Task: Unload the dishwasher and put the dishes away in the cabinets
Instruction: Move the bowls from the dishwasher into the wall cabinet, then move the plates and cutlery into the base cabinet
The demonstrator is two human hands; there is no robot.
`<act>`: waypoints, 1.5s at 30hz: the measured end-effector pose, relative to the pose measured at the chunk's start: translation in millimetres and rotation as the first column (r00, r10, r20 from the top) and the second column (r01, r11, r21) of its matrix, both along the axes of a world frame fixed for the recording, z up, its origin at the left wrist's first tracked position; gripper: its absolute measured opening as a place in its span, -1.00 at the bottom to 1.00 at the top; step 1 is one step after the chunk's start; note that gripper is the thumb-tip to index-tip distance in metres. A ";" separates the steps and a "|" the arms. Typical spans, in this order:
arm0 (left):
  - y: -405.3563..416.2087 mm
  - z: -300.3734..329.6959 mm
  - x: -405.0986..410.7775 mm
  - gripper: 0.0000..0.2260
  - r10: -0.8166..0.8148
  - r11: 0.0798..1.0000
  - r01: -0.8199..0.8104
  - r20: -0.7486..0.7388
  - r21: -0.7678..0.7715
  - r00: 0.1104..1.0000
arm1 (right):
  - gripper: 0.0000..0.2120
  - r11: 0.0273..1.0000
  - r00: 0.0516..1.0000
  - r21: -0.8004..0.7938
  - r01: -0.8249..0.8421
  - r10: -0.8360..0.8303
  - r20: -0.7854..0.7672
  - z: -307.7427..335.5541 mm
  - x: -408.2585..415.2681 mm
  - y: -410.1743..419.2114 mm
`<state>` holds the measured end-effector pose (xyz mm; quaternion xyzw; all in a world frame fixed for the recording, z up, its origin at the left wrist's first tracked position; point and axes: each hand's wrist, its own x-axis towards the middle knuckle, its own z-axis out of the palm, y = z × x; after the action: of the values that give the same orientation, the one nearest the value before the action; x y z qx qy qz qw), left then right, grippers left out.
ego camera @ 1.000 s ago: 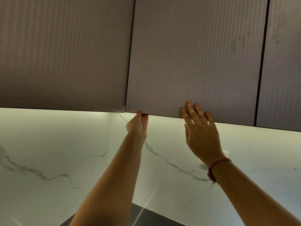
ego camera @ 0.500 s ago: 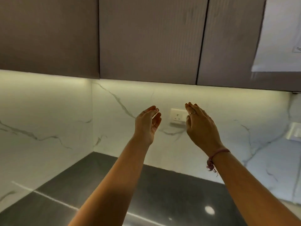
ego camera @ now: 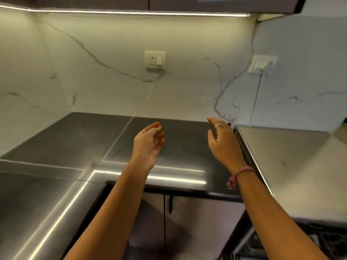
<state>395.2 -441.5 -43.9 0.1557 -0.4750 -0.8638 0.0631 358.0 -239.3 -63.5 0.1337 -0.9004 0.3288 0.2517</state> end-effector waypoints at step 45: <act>304.2 -186.6 462.8 -0.87 -0.427 0.895 0.433 0.493 0.110 0.758 | -0.75 0.546 0.705 -0.533 0.646 -0.160 0.691 -204.8 570.8 284.1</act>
<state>858.0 -137.3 -230.5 0.2628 -0.5022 -0.7810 -0.2623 928.9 44.8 -268.4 -0.3091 -0.7178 0.6192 0.0758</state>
